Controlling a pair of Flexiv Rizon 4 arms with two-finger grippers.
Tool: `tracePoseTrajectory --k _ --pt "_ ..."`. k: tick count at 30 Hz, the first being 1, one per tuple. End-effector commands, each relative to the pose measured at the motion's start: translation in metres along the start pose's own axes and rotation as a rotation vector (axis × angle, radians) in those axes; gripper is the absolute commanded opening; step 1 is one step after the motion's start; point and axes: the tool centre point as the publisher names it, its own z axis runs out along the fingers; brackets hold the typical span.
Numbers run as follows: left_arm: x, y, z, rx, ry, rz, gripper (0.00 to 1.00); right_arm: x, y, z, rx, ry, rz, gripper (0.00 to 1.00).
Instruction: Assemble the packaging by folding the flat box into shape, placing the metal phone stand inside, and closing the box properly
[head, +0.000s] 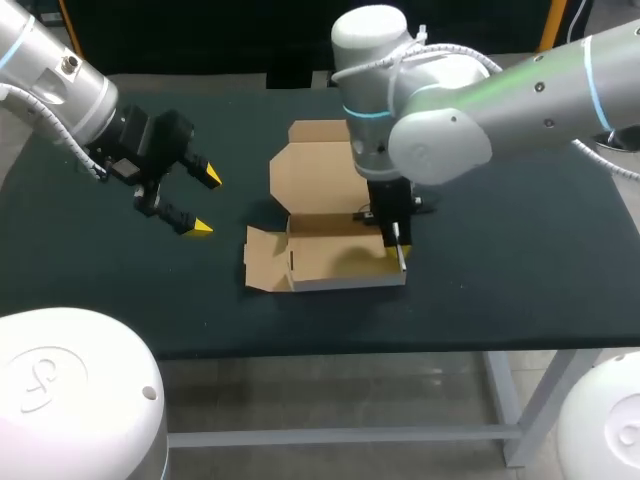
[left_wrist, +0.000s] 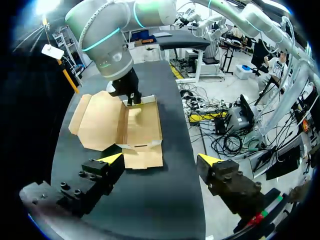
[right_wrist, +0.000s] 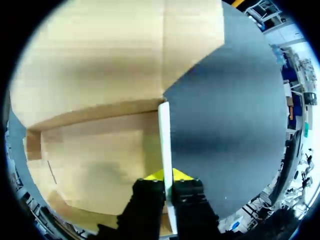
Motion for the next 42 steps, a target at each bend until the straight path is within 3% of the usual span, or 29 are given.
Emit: tracePoseTrajectory --k 1,6,16,23,42 --pt "0.000 0.000 -0.001 -0.004 0.003 -0.001 1.00 0.002 0.002 0.002 -0.007 -0.076 0.009 0.00" --pt "0.000 0.000 -0.001 -0.004 0.003 -0.001 1.00 -0.002 0.000 0.002 -0.021 -0.068 0.016 0.00" --pt "0.000 0.000 -0.001 -0.004 0.003 -0.001 1.00 -0.004 -0.007 -0.003 -0.052 0.153 -0.103 0.00" --pt "0.000 0.000 -0.001 -0.004 0.003 -0.001 1.00 -0.001 -0.007 -0.007 -0.059 0.223 -0.147 0.00" --pt "0.000 0.000 -0.001 -0.004 0.003 -0.001 1.00 0.011 -0.006 -0.003 0.002 0.189 -0.133 0.00"
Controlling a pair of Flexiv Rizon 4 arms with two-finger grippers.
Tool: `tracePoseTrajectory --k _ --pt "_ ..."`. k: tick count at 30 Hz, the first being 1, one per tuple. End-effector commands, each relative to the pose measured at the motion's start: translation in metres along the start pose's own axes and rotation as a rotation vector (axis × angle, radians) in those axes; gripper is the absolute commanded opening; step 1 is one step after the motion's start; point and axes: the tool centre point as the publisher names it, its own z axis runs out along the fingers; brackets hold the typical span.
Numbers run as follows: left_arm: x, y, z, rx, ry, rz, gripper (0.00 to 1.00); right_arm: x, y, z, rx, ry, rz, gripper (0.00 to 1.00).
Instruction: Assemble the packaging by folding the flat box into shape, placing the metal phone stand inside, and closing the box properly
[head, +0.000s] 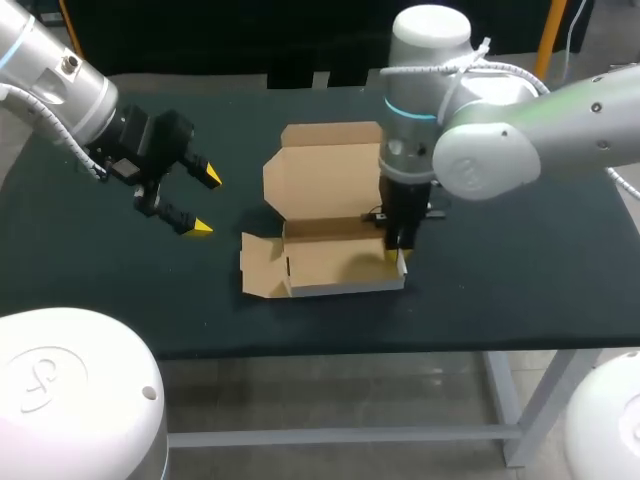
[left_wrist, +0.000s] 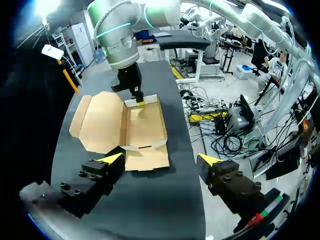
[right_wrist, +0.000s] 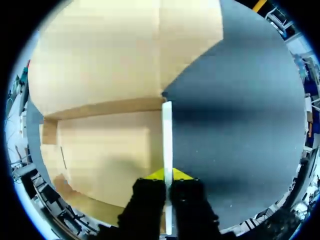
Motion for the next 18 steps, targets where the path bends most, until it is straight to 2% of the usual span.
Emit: tracePoseTrajectory --k 1,18 --pt "0.0001 -0.0004 -0.0010 -0.004 0.003 0.000 1.00 0.0060 0.0043 -0.0019 0.019 -0.022 0.002 0.00" --pt "0.0001 -0.0004 -0.0010 -0.004 0.003 0.000 1.00 0.0059 0.0035 0.0000 0.028 -0.027 0.015 0.00"
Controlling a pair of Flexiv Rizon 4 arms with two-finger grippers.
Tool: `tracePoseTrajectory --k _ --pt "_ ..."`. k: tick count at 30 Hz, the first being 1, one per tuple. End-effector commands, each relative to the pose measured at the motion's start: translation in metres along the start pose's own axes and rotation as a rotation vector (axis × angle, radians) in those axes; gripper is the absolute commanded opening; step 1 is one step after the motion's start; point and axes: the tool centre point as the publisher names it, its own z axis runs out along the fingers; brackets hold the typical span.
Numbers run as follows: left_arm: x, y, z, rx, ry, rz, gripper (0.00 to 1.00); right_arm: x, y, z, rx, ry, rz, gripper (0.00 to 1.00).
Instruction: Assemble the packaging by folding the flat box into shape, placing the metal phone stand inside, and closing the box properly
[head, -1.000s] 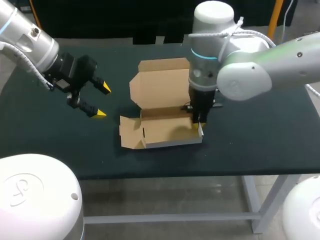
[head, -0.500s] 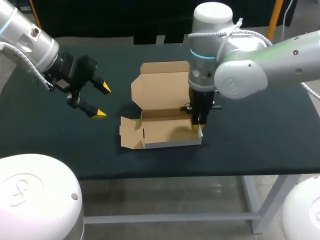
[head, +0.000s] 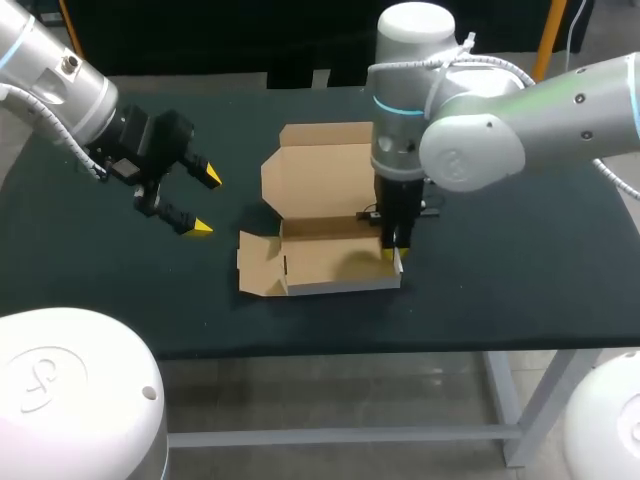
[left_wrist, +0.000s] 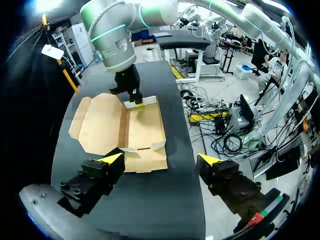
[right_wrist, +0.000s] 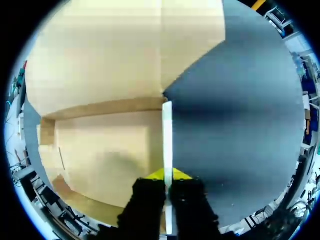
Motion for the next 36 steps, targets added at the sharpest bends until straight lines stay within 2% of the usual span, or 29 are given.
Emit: tracePoseTrajectory --k 1,9,10,12,13,18,21,22,25,27,32,34,35,36 --pt "0.000 0.000 -0.001 -0.004 0.003 0.000 1.00 0.001 0.001 0.000 0.005 -0.003 0.000 0.00" --pt "0.000 0.000 -0.001 -0.004 0.003 0.000 1.00 0.001 0.001 0.000 0.005 -0.003 0.000 0.00" --pt "-0.003 -0.002 0.000 -0.017 0.013 -0.019 1.00 0.001 0.001 0.000 0.005 -0.003 0.000 0.00" --pt "-0.007 -0.004 0.004 -0.041 -0.020 -0.085 1.00 0.001 0.001 0.000 0.005 -0.003 0.000 0.00" --pt "-0.008 -0.004 0.006 -0.041 -0.032 -0.136 1.00 0.001 0.001 0.000 0.005 -0.003 0.000 0.00" --pt "-0.021 0.004 0.017 -0.142 -0.178 -0.605 1.00 0.001 0.001 0.000 0.005 -0.003 0.000 0.00" --pt "-0.020 0.015 0.019 -0.120 -0.253 -0.853 1.00 0.001 0.001 0.000 0.005 -0.003 0.000 0.00" --pt "-0.018 0.020 0.019 -0.082 -0.262 -0.943 1.00 0.001 0.001 0.000 0.005 -0.003 0.000 0.00" --pt "-0.017 0.033 0.023 -0.015 -0.224 -1.171 1.00 0.001 0.001 0.000 0.005 -0.003 0.000 0.00" --pt "-0.015 0.037 0.029 -0.013 -0.222 -1.267 1.00 0.001 0.001 0.000 0.005 -0.003 0.000 0.00" --pt "-0.013 0.042 0.046 0.034 -0.303 -1.498 1.00 0.001 0.001 0.000 0.005 -0.003 0.000 0.00" --pt "-0.013 0.044 0.053 0.062 -0.287 -1.569 1.00 0.001 0.001 0.000 0.005 -0.003 0.000 0.00" --pt "-0.013 0.043 0.055 0.015 -0.318 -1.562 1.00 0.001 0.001 0.000 0.005 -0.003 0.000 0.00" --pt "-0.013 0.043 0.055 0.015 -0.318 -1.562 1.00 0.001 0.001 0.000 0.005 -0.003 0.000 0.00"
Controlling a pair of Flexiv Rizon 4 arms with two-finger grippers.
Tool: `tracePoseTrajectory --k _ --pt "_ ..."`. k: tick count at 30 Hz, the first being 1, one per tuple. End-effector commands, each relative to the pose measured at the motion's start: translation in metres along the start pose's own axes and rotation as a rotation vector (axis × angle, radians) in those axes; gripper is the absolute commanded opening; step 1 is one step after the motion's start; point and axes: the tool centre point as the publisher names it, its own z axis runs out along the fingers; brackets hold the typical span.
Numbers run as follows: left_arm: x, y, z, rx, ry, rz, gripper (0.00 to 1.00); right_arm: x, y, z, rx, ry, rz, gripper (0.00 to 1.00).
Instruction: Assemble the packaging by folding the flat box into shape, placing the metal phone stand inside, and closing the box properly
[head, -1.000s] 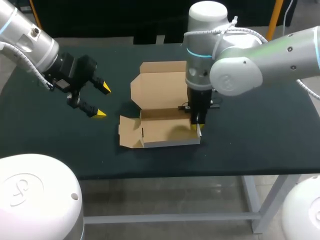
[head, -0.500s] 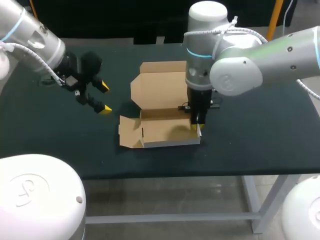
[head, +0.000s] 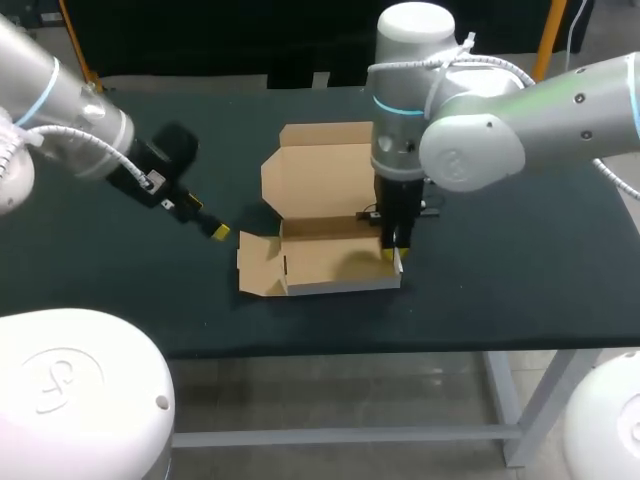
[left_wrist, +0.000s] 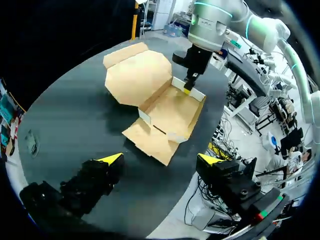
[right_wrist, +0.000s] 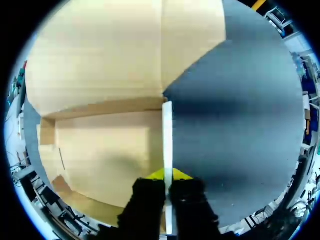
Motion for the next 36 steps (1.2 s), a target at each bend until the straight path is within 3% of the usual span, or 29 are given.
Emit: tracePoseTrajectory --k 1,10,12,14,17,24,26,28,36 --pt "0.003 0.001 0.012 0.045 -0.129 -0.798 1.00 0.001 0.001 0.000 0.004 -0.003 0.000 0.00" --pt "0.003 0.001 0.012 0.045 -0.129 -0.798 1.00 0.001 0.001 0.000 0.004 -0.003 0.000 0.00" --pt "0.002 -0.002 0.019 0.051 -0.162 -0.872 1.00 0.001 0.001 0.000 0.004 -0.003 0.000 0.00" --pt "-0.001 0.000 0.025 0.052 -0.117 -0.943 1.00 0.001 0.001 0.000 0.004 -0.003 0.000 0.00" --pt "-0.003 0.004 0.041 0.055 -0.076 -0.960 1.00 0.001 0.001 0.000 0.004 -0.003 0.000 0.00" --pt "-0.013 0.011 0.067 0.035 0.015 -0.951 1.00 0.001 0.001 0.000 0.004 -0.003 0.000 0.00" --pt "-0.015 0.013 0.073 0.028 0.027 -0.942 0.91 0.001 0.001 0.000 0.004 -0.003 0.000 0.00" --pt "-0.017 0.014 0.078 0.021 0.040 -0.934 0.93 0.001 0.001 0.000 0.004 -0.003 0.000 0.00" --pt "-0.022 0.016 0.102 -0.008 0.086 -0.883 0.84 0.001 0.001 0.000 0.004 -0.003 0.000 0.00"
